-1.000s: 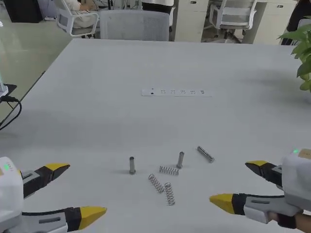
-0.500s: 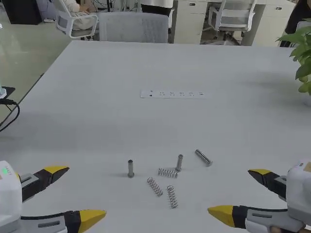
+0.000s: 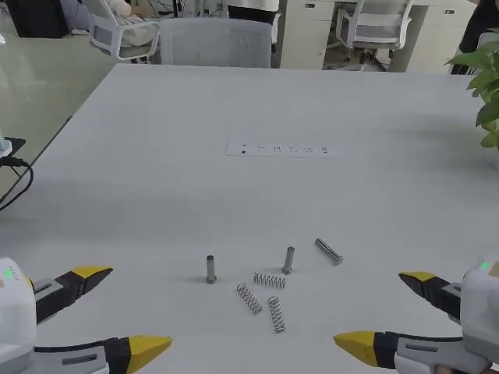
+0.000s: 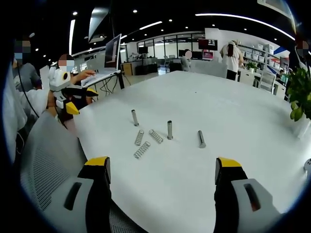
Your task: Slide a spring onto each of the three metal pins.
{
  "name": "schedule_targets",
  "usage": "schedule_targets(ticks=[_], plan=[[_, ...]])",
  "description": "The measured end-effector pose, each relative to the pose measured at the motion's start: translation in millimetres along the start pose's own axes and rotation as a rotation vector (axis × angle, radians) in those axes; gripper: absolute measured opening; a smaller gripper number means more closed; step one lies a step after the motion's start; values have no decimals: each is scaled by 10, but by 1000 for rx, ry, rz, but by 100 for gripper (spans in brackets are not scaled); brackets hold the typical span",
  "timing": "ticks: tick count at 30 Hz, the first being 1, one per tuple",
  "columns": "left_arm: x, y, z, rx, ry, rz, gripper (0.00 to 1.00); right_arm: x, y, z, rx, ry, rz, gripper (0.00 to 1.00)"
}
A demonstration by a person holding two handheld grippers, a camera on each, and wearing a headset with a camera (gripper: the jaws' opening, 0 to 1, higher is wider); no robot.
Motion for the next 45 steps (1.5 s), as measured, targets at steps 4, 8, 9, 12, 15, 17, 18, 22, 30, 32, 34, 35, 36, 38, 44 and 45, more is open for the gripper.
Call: schedule_targets(ticks=[4, 8, 9, 12, 15, 17, 18, 22, 30, 32, 34, 35, 36, 38, 44, 45], plan=[[6, 4, -1, -1, 1, -1, 75, -8, -3, -5, 1, -1, 1, 89], [3, 6, -2, -3, -2, -2, 75, -4, -7, -3, 1, -3, 3, 90], [1, 7, -3, -4, -2, -1, 75, -3, -8, -3, 2, -2, 2, 90], [-1, 12, -4, -5, -3, -2, 75, -2, -4, -4, 0, -3, 5, 90], [0, 16, -6, -7, -3, -3, 75, -1, -5, -6, 0, -3, 7, 90], [0, 17, -9, -7, -4, -3, 75, -1, -5, -7, 0, -4, 6, 90], [1, 17, -10, -8, -3, -3, 75, 0, -6, -7, 0, -2, 6, 90], [4, 14, -13, -8, -3, -5, 75, -4, -4, -7, -1, -5, 7, 90], [0, 14, -15, -8, -4, -6, 75, -8, 2, -7, -6, -5, 9, 90], [2, 14, -16, -9, -2, -7, 75, -7, 3, -7, -7, -6, 10, 90], [2, 14, -17, -9, -3, -7, 75, -6, 3, -6, -7, -5, 10, 91], [2, 13, -18, -9, -2, -8, 75, -7, 4, -6, -8, -6, 11, 91], [0, 14, -19, -10, -3, -7, 75, -9, 3, -6, -7, -6, 9, 91], [-2, 15, -19, -10, -3, -8, 75, -7, 0, -5, -8, -6, 11, 91], [-3, 20, -16, -12, -5, -9, 75, -13, 4, -3, -10, -7, 10, 91], [-2, 19, -17, -12, -5, -9, 75, -12, 5, -2, -10, -7, 9, 91]])
Point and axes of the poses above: the centre of the closed fingertips' face, and the gripper's own axes: z roughly forward along the fingers, y roughly to its left, x roughly out of its underside, the point moved 10 cm from there along -z, roughly backward along the fingers, and after that the axes turned 12 degrees about -x, right-handed, at the moved point
